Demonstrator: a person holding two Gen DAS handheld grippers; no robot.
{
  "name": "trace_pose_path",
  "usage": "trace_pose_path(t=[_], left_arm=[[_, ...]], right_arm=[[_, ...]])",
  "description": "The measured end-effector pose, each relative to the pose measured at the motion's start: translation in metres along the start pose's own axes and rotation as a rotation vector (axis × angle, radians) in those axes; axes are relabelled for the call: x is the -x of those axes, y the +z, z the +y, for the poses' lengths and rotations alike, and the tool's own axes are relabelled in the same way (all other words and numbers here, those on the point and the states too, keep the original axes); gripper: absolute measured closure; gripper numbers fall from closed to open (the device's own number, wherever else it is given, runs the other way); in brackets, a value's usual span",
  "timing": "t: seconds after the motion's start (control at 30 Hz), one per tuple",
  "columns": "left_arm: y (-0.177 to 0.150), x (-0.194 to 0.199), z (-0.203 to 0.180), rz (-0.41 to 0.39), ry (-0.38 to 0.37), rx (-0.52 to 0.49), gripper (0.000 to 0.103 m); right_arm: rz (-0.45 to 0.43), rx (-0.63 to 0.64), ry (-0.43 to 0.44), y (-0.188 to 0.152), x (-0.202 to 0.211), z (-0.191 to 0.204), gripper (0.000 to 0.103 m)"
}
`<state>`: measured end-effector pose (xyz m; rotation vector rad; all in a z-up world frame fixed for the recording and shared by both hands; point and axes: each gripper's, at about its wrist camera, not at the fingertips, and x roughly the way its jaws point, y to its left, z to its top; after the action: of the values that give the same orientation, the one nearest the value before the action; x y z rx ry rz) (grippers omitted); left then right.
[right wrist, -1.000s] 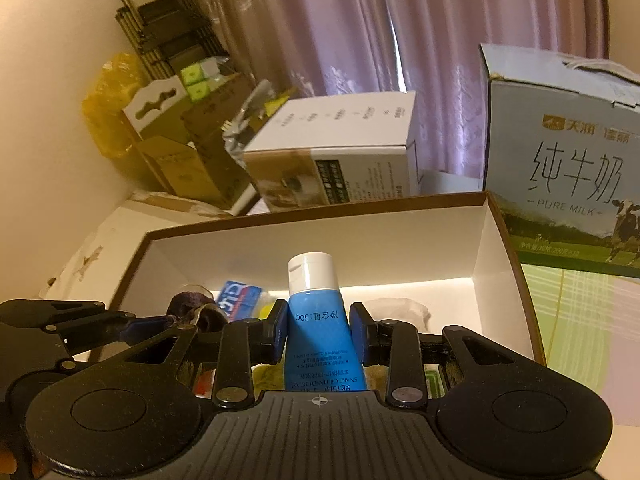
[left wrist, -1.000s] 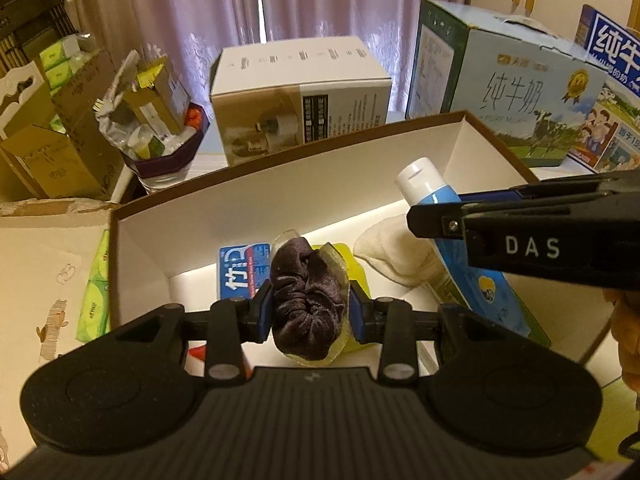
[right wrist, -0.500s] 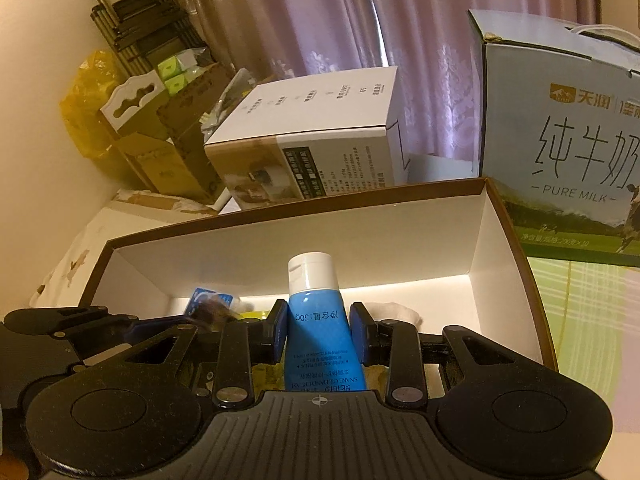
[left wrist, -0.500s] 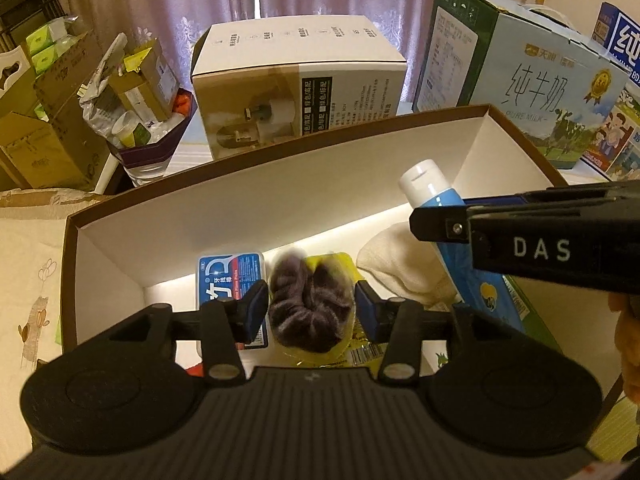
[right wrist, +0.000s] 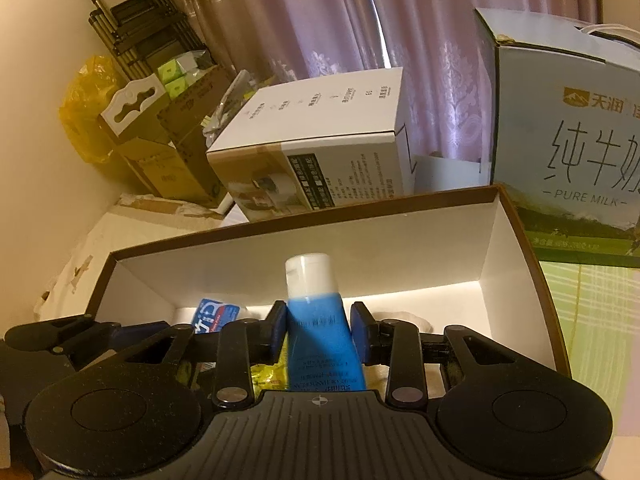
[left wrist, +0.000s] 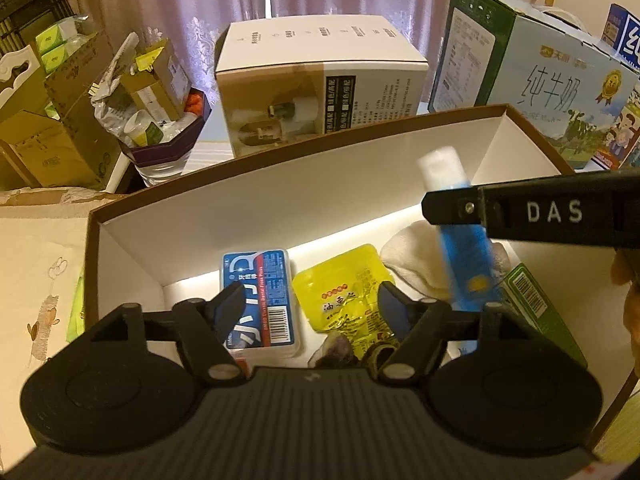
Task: Organize objects
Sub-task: 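Open both tools to drop the scrunchie and blue tube into the box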
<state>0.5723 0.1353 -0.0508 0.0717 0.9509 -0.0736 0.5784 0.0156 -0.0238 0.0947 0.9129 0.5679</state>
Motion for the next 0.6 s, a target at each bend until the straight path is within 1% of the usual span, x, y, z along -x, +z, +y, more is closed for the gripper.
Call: trace_pose_path(t=[0.03, 0.13, 0.17, 0.2, 0.3, 0.37, 0.5, 0.6], left_arm=[[0.0, 0.002, 0.001, -0.003, 0.001, 0.001, 0.031], [-0.001, 0.007, 0.003, -0.012, 0.001, 0.004, 0.029], [-0.002, 0.009, 0.003, -0.016, 0.001, 0.004, 0.026], [-0.003, 0.011, 0.003, -0.021, 0.002, 0.004, 0.022], [-0.006, 0.02, 0.004, -0.04, 0.004, 0.005, 0.019], [-0.008, 0.028, 0.005, -0.054, 0.002, 0.006, 0.016], [-0.014, 0.047, 0.006, -0.101, 0.01, -0.002, 0.01], [-0.019, 0.064, 0.005, -0.14, 0.003, 0.002, 0.004]], right_arm=[[-0.006, -0.003, 0.001, 0.001, 0.001, 0.001, 0.069], [-0.033, 0.002, 0.001, 0.003, 0.01, 0.003, 0.054], [-0.039, 0.006, -0.005, 0.003, 0.013, 0.004, 0.05], [-0.042, 0.009, -0.01, 0.003, 0.015, 0.005, 0.049], [-0.052, 0.0, -0.023, 0.0, 0.025, 0.003, 0.044], [-0.054, -0.01, -0.03, -0.005, 0.034, 0.001, 0.041], [-0.054, -0.013, -0.052, -0.02, 0.053, -0.002, 0.039], [-0.064, -0.003, -0.073, -0.033, 0.071, -0.001, 0.038]])
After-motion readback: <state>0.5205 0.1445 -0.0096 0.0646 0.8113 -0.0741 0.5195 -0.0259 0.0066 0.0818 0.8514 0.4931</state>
